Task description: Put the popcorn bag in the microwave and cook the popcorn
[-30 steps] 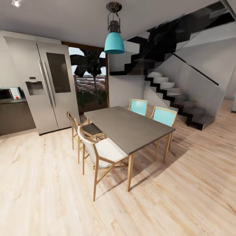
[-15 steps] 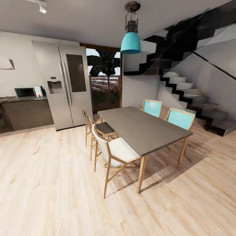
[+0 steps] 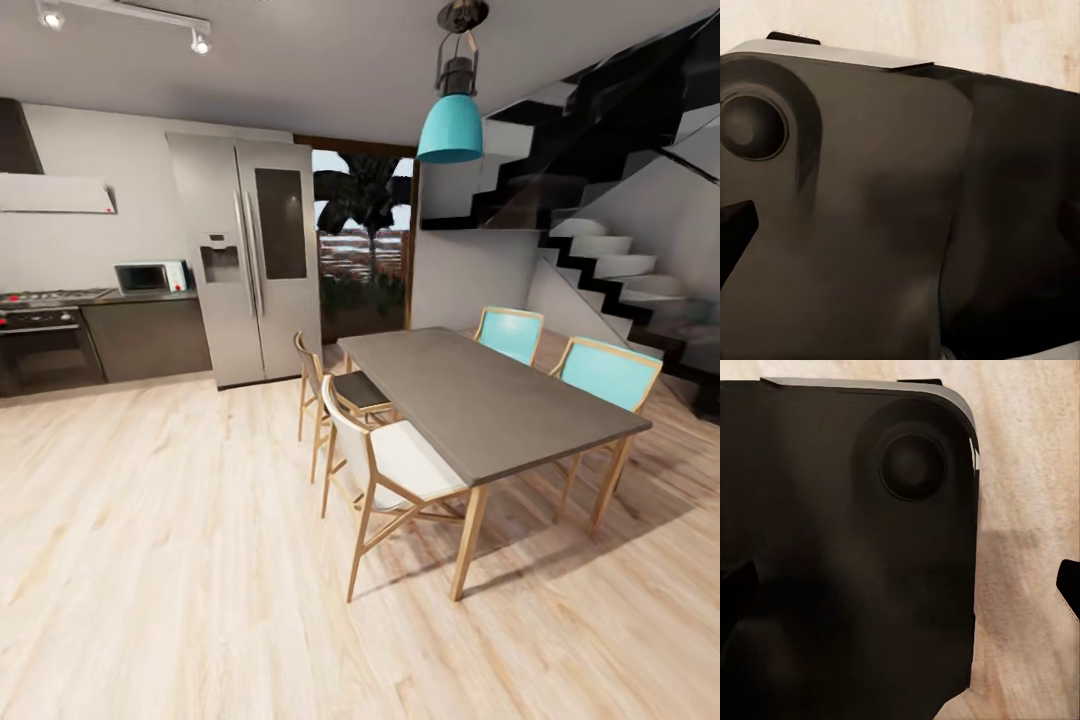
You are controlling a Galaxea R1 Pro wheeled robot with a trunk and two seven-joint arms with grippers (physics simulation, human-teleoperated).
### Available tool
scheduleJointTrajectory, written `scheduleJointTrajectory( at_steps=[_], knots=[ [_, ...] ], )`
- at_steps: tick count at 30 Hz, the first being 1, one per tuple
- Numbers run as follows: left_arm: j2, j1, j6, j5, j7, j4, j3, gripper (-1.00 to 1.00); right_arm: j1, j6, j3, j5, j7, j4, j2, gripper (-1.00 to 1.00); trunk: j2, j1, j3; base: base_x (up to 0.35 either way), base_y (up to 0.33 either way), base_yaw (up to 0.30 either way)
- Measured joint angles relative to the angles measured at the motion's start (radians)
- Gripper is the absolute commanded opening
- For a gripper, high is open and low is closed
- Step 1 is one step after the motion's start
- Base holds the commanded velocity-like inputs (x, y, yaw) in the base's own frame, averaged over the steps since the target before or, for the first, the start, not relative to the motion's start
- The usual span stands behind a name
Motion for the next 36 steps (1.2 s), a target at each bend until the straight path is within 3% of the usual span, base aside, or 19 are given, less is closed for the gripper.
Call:
scheduleJointTrajectory(
  at_steps=[36],
  knots=[
    [0.003,0.0,0.002,0.001,0.0,0.001,-0.001,1.0,0.0,-0.003,0.002,0.001,0.0,0.0,0.001,1.0,0.0,0.0,0.0,0.0,0.0,0.27]
  ],
)
